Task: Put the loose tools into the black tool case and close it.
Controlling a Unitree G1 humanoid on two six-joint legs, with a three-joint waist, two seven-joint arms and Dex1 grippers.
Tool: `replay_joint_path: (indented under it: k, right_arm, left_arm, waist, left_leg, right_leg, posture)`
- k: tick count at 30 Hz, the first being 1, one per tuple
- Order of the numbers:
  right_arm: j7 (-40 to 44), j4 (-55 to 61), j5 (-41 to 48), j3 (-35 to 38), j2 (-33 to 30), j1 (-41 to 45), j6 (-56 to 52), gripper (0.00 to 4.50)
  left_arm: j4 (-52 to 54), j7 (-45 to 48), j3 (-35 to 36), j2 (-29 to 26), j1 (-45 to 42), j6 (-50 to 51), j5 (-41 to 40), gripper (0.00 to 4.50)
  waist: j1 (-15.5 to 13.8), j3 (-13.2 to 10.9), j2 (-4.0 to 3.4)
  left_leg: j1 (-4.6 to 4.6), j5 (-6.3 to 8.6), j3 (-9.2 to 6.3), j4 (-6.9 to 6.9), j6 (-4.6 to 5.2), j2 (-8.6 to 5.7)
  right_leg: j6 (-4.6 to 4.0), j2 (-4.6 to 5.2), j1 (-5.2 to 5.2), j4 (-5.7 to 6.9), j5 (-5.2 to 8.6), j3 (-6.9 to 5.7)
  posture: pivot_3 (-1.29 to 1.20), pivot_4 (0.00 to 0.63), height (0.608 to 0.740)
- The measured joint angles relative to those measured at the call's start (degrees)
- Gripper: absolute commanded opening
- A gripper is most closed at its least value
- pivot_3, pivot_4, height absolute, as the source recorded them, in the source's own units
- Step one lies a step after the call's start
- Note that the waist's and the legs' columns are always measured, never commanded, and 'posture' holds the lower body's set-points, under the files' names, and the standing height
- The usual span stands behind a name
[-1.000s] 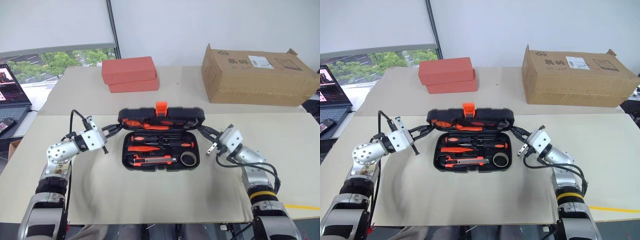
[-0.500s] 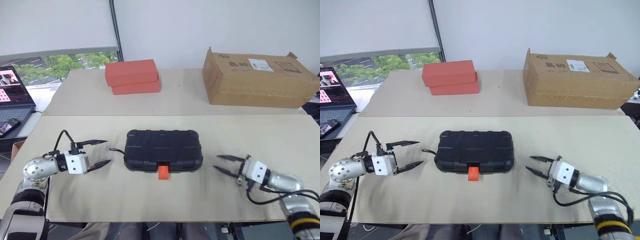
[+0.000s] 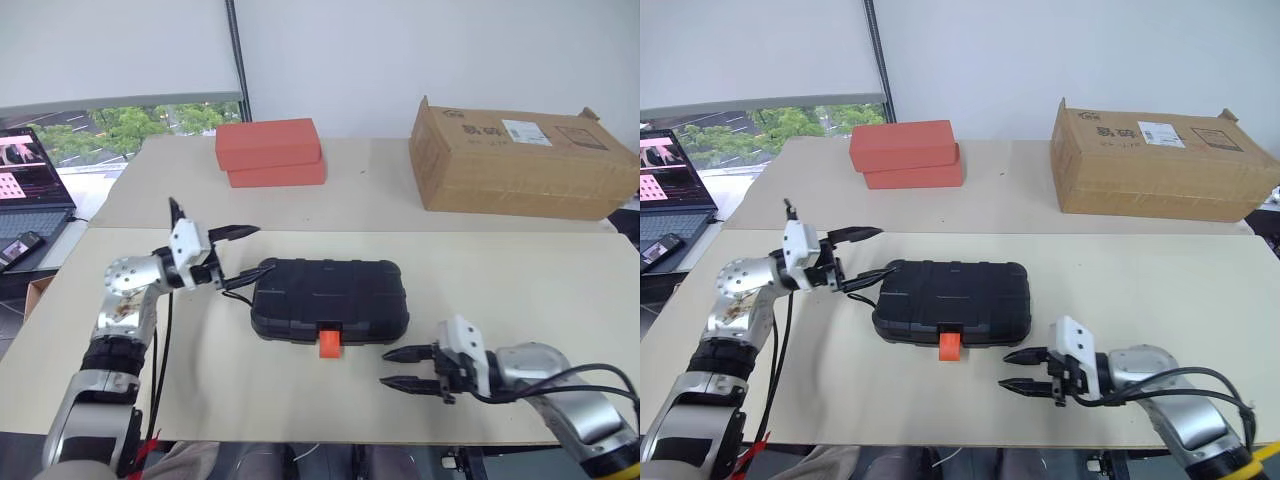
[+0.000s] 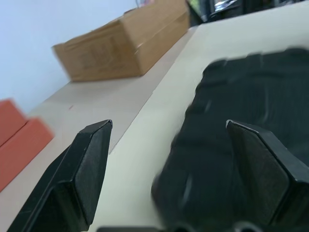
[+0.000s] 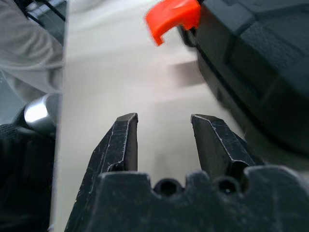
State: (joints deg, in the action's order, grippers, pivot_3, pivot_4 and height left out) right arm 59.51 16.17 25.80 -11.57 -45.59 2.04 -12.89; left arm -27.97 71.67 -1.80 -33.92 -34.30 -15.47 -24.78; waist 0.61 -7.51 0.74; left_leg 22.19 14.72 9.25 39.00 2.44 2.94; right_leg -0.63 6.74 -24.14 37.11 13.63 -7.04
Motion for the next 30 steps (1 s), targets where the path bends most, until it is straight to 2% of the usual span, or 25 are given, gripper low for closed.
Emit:
replay_joint_path:
  k: [4, 10, 13, 16, 20, 25, 30]
  right_arm:
    - [-5.0, -7.3, -5.5, -1.4, 8.0, 7.4, 0.2, 2.09]
    - [-15.3, -25.9, -15.7, -0.7, 15.7, 22.7, 5.4, 2.09]
    - [-20.0, -32.4, -18.8, 0.6, 17.8, 26.9, 7.9, 2.09]
    - [-22.7, -35.1, -20.5, 1.9, 18.3, 28.0, 9.0, 2.09]
    - [-19.8, -28.5, -19.7, 3.1, 16.2, 23.9, 5.2, 2.09]
    - [-14.9, -11.7, -14.4, 3.1, 12.5, 16.3, -8.9, 2.09]
    - [-17.4, -0.9, -13.1, 3.0, 13.5, 15.5, -20.5, 2.09]
  left_arm:
    - [0.0, 1.5, -2.3, 2.5, -3.4, 2.2, 2.6, 4.03]
    - [-2.8, 1.7, -4.5, 7.3, -7.5, 3.0, 6.5, 4.03]
    - [-3.7, 1.7, -6.0, 8.8, -7.8, 3.2, 8.2, 4.03]
    - [-5.5, 0.0, -7.0, 9.2, -7.8, 3.5, 11.4, 4.03]
    - [-5.1, -3.9, -7.7, 10.5, -8.5, 8.3, 14.0, 4.03]
    - [-3.9, -7.8, -6.8, 11.9, -7.6, 13.3, 14.1, 4.03]
    - [-2.9, -11.4, -6.6, 12.3, -6.9, 15.1, 15.4, 4.03]
  waist:
    - [0.2, -0.1, 0.26]
    - [0.4, -0.1, 0.27]
    - [0.3, -0.1, 0.27]
    - [0.3, -0.1, 0.27]
    - [0.1, -0.1, 0.22]
    - [0.1, -0.1, 0.18]
    - [0.1, 0.0, 0.15]
  left_leg:
    - [0.03, -0.12, 0.01, 0.01, -0.18, 0.02]
    - [0.01, -0.28, 0.06, -0.02, -0.31, 0.08]
    - [0.02, -0.36, 0.08, -0.06, -0.43, 0.08]
    - [0.13, -0.35, 0.13, -0.06, -0.4, 0.06]
    - [0.1, -0.26, 0.1, -0.1, -0.27, 0.02]
    - [0.0, -0.03, 0.0, -0.08, 0.08, 0.03]
    - [-0.13, 0.01, -0.11, -0.07, 0.18, 0.09]
  right_leg:
    - [0.06, -0.12, -0.02, -0.01, 0.01, 0.02]
    - [0.03, -0.21, -0.1, 0.05, -0.05, 0.06]
    - [-0.35, -0.23, -0.12, 0.06, -0.26, 0.05]
    - [-0.3, -0.22, -0.18, -0.03, -0.23, 0.05]
    - [-0.18, -0.15, -0.08, -0.1, -0.16, 0.07]
    - [-0.15, -0.07, 0.03, -0.03, -0.14, 0.06]
    - [0.06, -0.1, 0.09, 0.02, -0.03, 0.06]
  posture:
    - [0.0, 0.15, 0.711]
    - [0.0, 0.15, 0.711]
    - [0.0, 0.15, 0.711]
    - [0.0, 0.15, 0.711]
    - [0.0, 0.15, 0.711]
    - [0.0, 0.15, 0.711]
    - [0.0, 0.15, 0.711]
